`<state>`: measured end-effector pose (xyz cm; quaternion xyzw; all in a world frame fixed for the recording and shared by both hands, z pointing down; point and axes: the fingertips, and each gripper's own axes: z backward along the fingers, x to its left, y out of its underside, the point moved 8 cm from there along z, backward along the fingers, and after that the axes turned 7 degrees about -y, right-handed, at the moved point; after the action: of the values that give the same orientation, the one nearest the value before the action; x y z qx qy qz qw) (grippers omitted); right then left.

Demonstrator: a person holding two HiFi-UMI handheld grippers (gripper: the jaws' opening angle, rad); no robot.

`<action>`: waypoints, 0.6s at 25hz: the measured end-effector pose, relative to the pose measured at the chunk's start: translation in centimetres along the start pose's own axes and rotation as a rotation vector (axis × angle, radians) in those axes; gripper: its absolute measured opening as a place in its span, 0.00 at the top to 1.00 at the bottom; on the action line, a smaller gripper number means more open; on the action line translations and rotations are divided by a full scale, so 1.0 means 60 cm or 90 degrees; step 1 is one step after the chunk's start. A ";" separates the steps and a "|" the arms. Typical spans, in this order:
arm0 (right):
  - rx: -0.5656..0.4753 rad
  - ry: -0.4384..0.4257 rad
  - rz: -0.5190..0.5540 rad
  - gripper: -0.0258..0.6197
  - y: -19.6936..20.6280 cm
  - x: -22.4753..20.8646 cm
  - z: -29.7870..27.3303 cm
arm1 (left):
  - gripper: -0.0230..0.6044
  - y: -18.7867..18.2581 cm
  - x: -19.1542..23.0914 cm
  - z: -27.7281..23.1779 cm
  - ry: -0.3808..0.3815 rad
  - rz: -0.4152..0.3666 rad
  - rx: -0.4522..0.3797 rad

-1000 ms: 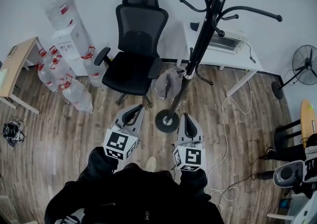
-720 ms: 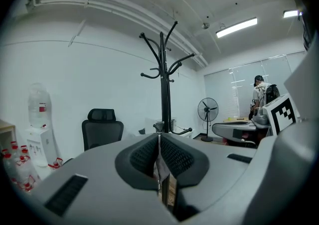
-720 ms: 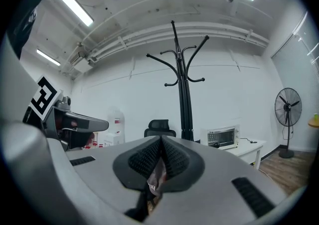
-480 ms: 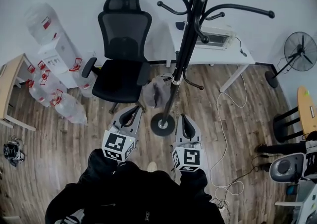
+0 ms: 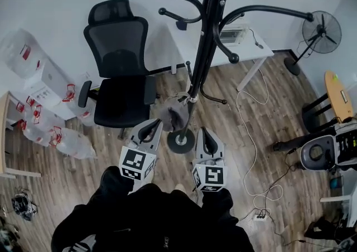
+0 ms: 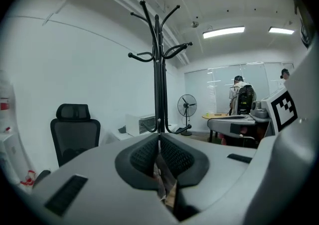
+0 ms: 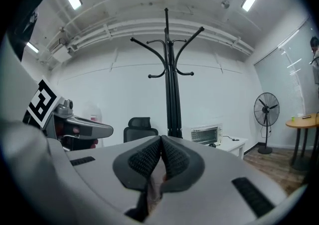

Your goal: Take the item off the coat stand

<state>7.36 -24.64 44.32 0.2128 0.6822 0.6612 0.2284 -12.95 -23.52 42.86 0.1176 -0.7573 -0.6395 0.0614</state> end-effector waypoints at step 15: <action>0.044 0.136 -0.022 0.93 0.032 -0.003 -0.022 | 0.57 0.066 0.049 -0.130 0.134 -0.018 0.113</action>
<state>6.71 -25.74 46.25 0.1374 0.7286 0.6520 0.1584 -14.28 -31.10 47.95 0.1991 -0.7986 -0.5550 0.1209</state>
